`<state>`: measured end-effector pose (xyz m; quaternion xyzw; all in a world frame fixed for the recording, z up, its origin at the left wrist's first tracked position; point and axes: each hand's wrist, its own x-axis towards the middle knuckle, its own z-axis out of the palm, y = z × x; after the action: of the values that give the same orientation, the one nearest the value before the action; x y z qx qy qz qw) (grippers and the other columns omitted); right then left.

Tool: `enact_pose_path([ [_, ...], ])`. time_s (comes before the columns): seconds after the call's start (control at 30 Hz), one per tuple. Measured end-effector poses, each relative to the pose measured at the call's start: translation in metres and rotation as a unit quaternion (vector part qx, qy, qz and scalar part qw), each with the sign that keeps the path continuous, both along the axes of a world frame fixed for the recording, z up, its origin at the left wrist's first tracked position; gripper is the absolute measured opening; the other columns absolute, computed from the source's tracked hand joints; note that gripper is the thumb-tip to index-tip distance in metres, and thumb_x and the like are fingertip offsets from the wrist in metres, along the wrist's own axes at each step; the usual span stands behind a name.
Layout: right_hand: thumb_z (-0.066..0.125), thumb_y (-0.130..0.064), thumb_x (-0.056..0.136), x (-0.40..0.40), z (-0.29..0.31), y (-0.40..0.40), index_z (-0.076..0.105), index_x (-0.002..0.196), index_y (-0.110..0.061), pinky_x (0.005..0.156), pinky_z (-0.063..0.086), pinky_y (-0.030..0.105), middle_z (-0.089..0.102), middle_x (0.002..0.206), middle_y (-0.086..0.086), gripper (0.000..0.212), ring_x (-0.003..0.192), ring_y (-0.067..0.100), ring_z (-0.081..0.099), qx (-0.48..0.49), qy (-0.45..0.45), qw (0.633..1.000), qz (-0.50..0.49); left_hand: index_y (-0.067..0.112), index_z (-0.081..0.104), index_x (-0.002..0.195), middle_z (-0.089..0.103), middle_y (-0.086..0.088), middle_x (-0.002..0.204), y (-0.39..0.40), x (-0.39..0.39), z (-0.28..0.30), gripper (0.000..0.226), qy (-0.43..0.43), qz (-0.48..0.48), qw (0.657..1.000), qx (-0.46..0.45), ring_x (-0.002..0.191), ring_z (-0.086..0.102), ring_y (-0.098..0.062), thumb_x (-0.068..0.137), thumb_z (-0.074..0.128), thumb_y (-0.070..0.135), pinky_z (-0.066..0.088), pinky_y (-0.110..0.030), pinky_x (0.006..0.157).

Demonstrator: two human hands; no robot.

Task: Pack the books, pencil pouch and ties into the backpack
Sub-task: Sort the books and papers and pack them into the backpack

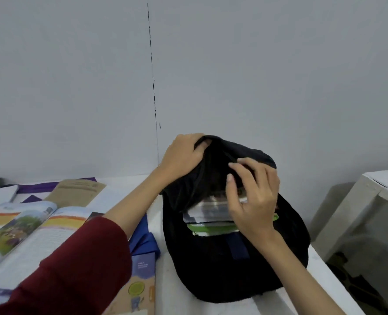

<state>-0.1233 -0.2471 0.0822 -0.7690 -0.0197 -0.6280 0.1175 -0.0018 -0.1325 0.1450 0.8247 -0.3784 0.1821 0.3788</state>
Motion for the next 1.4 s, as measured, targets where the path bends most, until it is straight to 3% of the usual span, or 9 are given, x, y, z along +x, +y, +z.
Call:
enact_pose_path([
  [0.23,0.051,-0.021,0.087,0.027,-0.039,0.047,0.069,0.082,-0.011,0.092,0.037,0.038,0.069,0.085,0.001,0.022,0.081,0.022,0.062,-0.027,0.160,0.985,0.054,0.014,0.070,0.091,0.072,-0.004,0.080,0.122,-0.025,-0.068,0.033,0.356,-0.062,0.930,0.067,0.066,0.067,-0.013,0.095,0.047,0.039,0.047,-0.020,0.049],
  [0.43,0.046,-0.026,0.084,0.047,-0.057,0.153,0.066,0.069,-0.015,0.078,0.035,0.031,0.066,0.069,-0.003,0.028,0.068,0.020,0.059,-0.071,0.298,0.936,0.172,0.021,0.069,0.083,0.069,0.003,0.084,0.295,-0.049,-0.130,0.013,0.284,0.270,0.911,-0.129,0.089,0.066,-0.023,0.091,0.060,0.023,0.054,-0.025,0.064],
  [0.6,0.046,-0.029,0.092,0.065,-0.063,0.261,0.069,0.096,-0.016,0.091,0.040,0.038,0.069,0.102,0.001,0.028,0.099,0.023,0.056,-0.102,0.461,0.834,0.287,0.012,0.065,0.102,0.063,-0.010,0.111,0.396,-0.072,-0.149,0.014,0.269,0.458,0.800,-0.280,0.104,0.057,-0.025,0.091,0.057,0.013,0.042,-0.031,0.082],
  [0.7,0.047,-0.029,0.095,0.076,-0.066,0.325,0.062,0.115,-0.017,0.101,0.031,0.036,0.059,0.124,0.002,0.027,0.117,0.022,0.046,-0.101,0.514,0.786,0.328,0.011,0.052,0.119,0.055,-0.014,0.120,0.428,-0.080,-0.155,0.030,0.332,0.452,0.677,-0.476,0.101,0.053,-0.023,0.090,0.058,0.008,0.045,-0.033,0.083],
  [0.87,0.046,-0.032,0.097,0.087,-0.088,0.390,0.058,0.114,-0.015,0.087,0.042,0.035,0.053,0.120,0.002,0.027,0.107,0.024,0.051,-0.064,0.552,0.753,0.352,0.005,0.048,0.128,0.061,-0.005,0.074,0.453,-0.077,-0.152,0.037,0.412,0.284,0.571,-0.651,0.060,0.056,-0.011,0.092,0.045,0.000,0.048,-0.019,0.048],
  [0.97,0.048,-0.033,0.097,0.085,-0.094,0.403,0.062,0.100,-0.009,0.074,0.044,0.033,0.054,0.101,0.002,0.028,0.085,0.020,0.054,0.028,0.518,0.779,0.353,0.011,0.056,0.095,0.051,0.003,0.053,0.463,-0.070,-0.147,0.013,0.445,0.231,0.584,-0.639,0.047,0.046,-0.007,0.091,0.047,0.002,0.041,-0.018,0.047],
  [1.1,0.046,-0.038,0.096,0.083,-0.075,0.392,0.068,0.090,0.001,0.068,0.050,0.034,0.069,0.086,0.016,0.046,0.066,0.024,0.064,0.225,0.544,0.714,0.379,0.010,0.060,0.098,0.065,-0.005,0.091,0.462,-0.066,-0.127,0.015,0.429,0.214,0.703,-0.525,0.077,0.059,-0.018,0.086,0.057,0.000,0.048,-0.026,0.066],
  [1.27,0.036,-0.052,0.091,0.072,-0.039,0.351,0.064,0.109,-0.018,0.066,0.050,0.030,0.074,0.093,0.006,0.048,0.072,0.029,0.069,0.408,0.511,0.635,0.413,0.023,0.061,0.113,0.068,0.012,0.103,0.445,-0.069,-0.099,0.032,0.363,0.074,0.902,-0.222,0.093,0.064,-0.010,0.083,0.070,0.016,0.053,-0.023,0.076],
  [1.4,0.025,-0.061,0.091,0.070,-0.032,0.305,0.063,0.095,-0.014,0.060,0.050,0.030,0.071,0.080,0.010,0.060,0.066,0.024,0.065,0.512,0.476,0.634,0.331,0.037,0.057,0.118,0.058,0.019,0.117,0.419,-0.061,-0.103,0.028,0.365,-0.113,0.922,0.052,0.102,0.056,0.007,0.091,0.053,0.040,0.045,-0.011,0.083],
])
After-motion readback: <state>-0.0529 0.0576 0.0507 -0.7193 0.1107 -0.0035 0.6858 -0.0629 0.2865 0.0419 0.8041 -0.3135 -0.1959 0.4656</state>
